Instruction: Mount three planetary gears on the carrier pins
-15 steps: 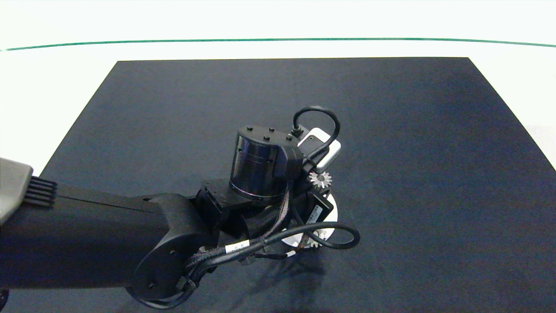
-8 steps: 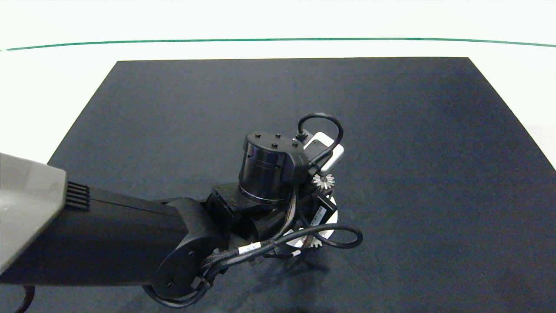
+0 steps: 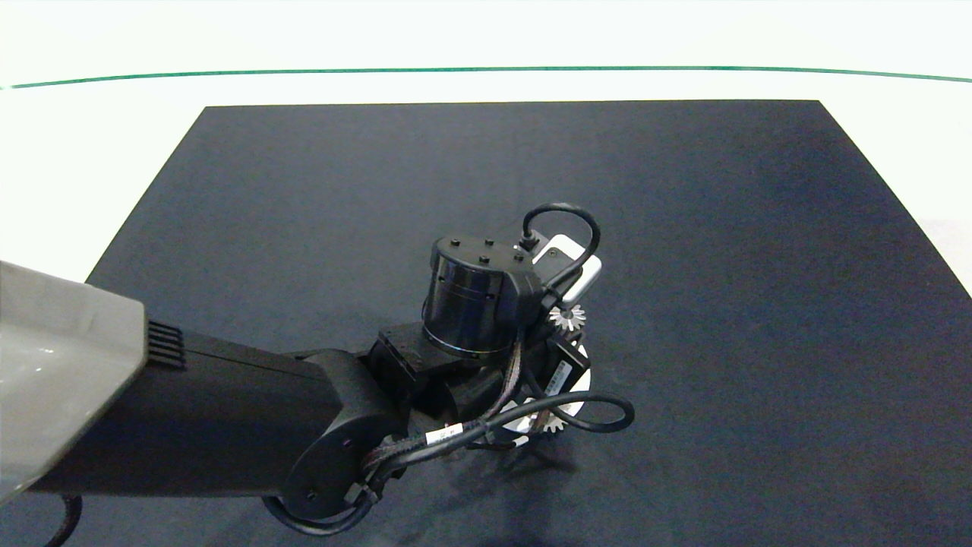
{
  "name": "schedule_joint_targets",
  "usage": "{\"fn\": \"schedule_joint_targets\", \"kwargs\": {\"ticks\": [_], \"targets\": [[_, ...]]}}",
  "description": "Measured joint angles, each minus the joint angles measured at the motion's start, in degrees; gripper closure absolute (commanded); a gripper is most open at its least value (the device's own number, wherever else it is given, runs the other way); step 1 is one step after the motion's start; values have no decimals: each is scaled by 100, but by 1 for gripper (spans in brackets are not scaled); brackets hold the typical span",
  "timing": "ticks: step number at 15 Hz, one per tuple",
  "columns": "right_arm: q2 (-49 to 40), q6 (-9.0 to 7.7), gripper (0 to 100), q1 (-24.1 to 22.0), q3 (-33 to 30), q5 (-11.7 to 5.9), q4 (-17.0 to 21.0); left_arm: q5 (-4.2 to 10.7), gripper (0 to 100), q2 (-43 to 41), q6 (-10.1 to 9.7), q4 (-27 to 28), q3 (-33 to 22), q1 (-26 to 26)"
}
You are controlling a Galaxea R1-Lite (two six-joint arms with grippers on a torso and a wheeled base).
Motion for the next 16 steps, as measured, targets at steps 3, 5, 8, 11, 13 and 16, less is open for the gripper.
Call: {"fn": "schedule_joint_targets", "kwargs": {"ticks": [3,5,8,11,13,16], "targets": [[0,0,0,0,-30,0,2,-1,96,15,2,-6,15,9],[0,0,0,0,-39,0,2,-6,96,17,0,-11,0,30],[0,0,0,0,-39,0,5,-4,96,33,2,-17,-2,50],[0,0,0,0,-41,0,2,-6,96,45,0,-16,15,44],[0,0,0,0,-41,0,2,-6,96,50,2,-13,26,39],[0,0,0,0,-41,2,0,-6,96,50,6,-17,-7,35]]}}
